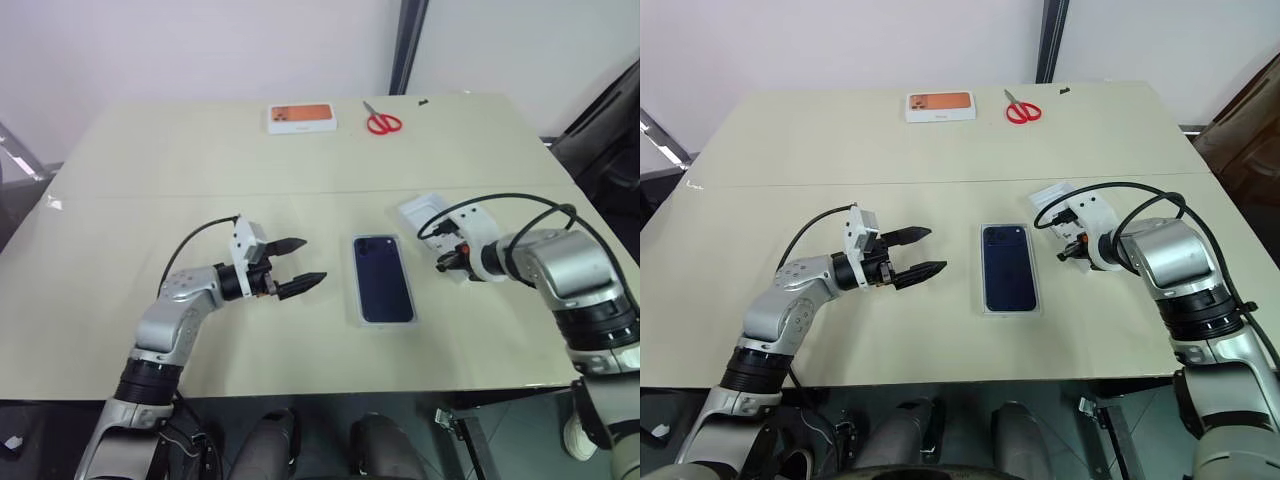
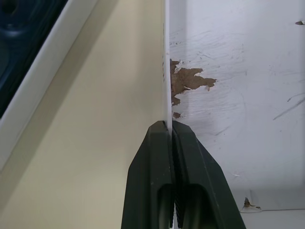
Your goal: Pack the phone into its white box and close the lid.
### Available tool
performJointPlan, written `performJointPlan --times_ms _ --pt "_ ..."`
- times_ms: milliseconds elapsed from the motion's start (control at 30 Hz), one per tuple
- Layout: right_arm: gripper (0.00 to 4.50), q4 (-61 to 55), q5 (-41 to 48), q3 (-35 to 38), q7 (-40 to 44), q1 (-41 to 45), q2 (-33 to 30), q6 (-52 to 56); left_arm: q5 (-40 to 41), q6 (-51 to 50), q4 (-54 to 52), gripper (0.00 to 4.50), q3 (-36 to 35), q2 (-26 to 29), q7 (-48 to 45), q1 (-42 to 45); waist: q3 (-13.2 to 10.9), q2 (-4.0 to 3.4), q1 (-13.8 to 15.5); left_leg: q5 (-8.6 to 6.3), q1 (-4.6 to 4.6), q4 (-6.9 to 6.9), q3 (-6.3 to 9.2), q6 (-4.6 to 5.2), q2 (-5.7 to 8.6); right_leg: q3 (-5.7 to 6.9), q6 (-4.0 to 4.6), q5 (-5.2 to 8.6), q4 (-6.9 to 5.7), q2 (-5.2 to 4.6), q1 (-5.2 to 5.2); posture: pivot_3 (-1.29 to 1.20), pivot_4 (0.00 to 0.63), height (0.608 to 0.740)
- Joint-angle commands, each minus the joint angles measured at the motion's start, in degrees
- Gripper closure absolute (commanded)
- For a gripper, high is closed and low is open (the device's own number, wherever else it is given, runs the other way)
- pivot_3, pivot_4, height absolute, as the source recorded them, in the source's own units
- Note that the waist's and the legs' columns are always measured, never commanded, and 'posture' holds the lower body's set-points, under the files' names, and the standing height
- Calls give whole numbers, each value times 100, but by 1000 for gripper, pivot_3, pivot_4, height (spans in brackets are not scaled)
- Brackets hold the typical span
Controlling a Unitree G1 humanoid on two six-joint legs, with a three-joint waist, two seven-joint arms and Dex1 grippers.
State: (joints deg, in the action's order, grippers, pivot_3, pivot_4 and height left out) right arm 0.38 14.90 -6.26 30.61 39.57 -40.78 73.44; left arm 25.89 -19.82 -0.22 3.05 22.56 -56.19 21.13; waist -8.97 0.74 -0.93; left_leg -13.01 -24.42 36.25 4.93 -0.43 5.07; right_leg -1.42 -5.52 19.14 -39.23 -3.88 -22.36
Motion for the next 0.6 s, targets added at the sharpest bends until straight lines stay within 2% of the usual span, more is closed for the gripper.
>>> performJointPlan --times_ms 33,133,233,300,467,600 --pt "4470 -18 350 1016 -116 453 480 -548 173 -27 -86 0 -203 36 12 147 0 -1 -4 0 -1 -2 1 -1 0 0 0 0 0 1 -3 0 150 734" --pt "4470 -122 1011 1977 -178 637 1220 -438 201 16 -31 0 -278 54 18 194 -1 0 7 2 -2 -4 1 -3 -1 1 0 0 0 3 -4 0 150 734" --pt "4470 -347 1978 3151 -389 817 2193 135 295 -64 7 0 -402 11 98 281 0 0 10 1 -1 -2 2 -2 -1 2 0 0 0 3 0 0 150 734" --pt "4470 -610 2563 3679 -548 811 2811 583 342 -120 20 0 -474 -31 188 343 0 -1 15 1 -1 -3 3 -2 -1 1 0 0 -2 3 -1 0 150 734" --pt "4470 -1224 3450 4244 -990 459 3895 1637 409 -197 91 0 -609 -100 405 457 0 -3 10 1 -2 -1 4 -2 0 1 0 0 -9 2 -6 0 150 734" --pt "4470 -1320 4896 4081 -1483 -197 4036 1906 466 -188 -7 0 -694 -26 394 441 0 -5 8 1 -1 -2 3 -2 0 1 0 0 -9 2 -6 0 150 734"
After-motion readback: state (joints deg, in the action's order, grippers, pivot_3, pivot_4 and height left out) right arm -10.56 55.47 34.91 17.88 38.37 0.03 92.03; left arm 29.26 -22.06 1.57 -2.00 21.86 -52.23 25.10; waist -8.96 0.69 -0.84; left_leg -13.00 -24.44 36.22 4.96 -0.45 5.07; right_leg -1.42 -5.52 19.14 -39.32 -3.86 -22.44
